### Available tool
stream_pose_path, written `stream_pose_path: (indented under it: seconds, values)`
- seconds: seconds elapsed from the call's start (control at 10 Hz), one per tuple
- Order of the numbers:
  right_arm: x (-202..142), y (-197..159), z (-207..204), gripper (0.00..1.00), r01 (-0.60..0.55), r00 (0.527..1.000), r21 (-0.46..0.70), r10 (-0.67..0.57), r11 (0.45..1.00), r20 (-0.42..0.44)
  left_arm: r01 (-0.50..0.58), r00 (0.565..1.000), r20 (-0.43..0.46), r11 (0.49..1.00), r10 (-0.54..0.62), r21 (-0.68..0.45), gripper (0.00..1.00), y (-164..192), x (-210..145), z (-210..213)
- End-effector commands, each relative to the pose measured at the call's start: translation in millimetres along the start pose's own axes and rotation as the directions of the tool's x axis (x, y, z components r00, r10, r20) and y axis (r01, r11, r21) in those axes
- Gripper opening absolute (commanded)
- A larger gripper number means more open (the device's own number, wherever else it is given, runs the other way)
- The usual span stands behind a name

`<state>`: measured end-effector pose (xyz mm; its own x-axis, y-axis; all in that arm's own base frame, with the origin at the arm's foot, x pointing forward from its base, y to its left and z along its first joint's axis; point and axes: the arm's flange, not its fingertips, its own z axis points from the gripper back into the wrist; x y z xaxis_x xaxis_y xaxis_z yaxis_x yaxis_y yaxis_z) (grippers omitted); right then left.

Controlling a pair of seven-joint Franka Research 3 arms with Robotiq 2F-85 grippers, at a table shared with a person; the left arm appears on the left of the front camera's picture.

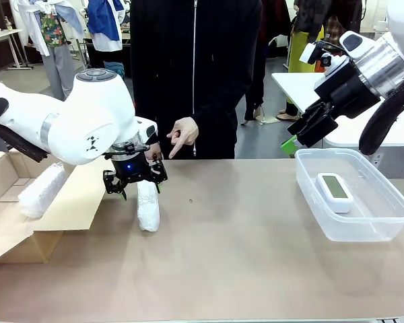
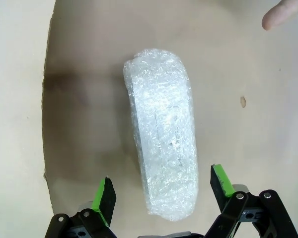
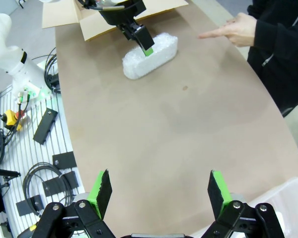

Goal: Separate and place wrapped and unwrapped clocks.
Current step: Pick up the Digital clock indicated by the person.

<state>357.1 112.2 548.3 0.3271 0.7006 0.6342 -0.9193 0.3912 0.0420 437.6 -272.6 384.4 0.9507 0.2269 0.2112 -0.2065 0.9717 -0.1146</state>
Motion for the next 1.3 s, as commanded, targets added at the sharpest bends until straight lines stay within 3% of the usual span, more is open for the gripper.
stream_pose_path:
  seconds: [0.0, 0.5, 0.8, 0.9, 1.0, 1.1, 1.2]
  values:
    - [-1, -2, 2, 1.0, -0.015, 1.0, 0.008, 0.015, 1.0, -0.007, -0.025, 0.999, 0.027, 1.0, 0.025, -0.006, 1.0, -13, 8, -14]
    - [-1, -2, 2, 1.0, -0.015, 1.0, 0.008, 0.015, 1.0, -0.007, -0.088, 0.996, 0.003, 0.996, 0.088, 0.019, 1.0, -16, 13, -39]
    - [-1, -2, 2, 1.0, -0.015, 1.0, 0.008, 0.015, 1.0, -0.007, -0.095, 0.995, 0.037, 0.995, 0.094, 0.021, 1.0, -16, 13, -44]
    - [-1, -2, 2, 1.0, -0.015, 1.0, 0.008, 0.015, 1.0, -0.007, -0.106, 0.994, 0.041, 0.994, 0.105, 0.032, 0.8, -15, 13, -43]
    - [-1, -2, 2, 1.0, -0.015, 1.0, 0.008, 0.015, 1.0, -0.007, -0.11, 0.994, 0.03, 0.993, 0.109, 0.038, 0.8, -14, 13, -43]
    - [-1, -2, 2, 1.0, -0.015, 1.0, 0.008, 0.015, 1.0, -0.007, -0.113, 0.993, 0.025, 0.993, 0.112, 0.044, 0.6, -14, 13, -44]
    - [-1, -2, 2, 1.0, -0.015, 1.0, 0.008, 0.015, 1.0, -0.007, -0.114, 0.993, 0.021, 0.992, 0.113, 0.05, 0.75, -15, 14, -45]
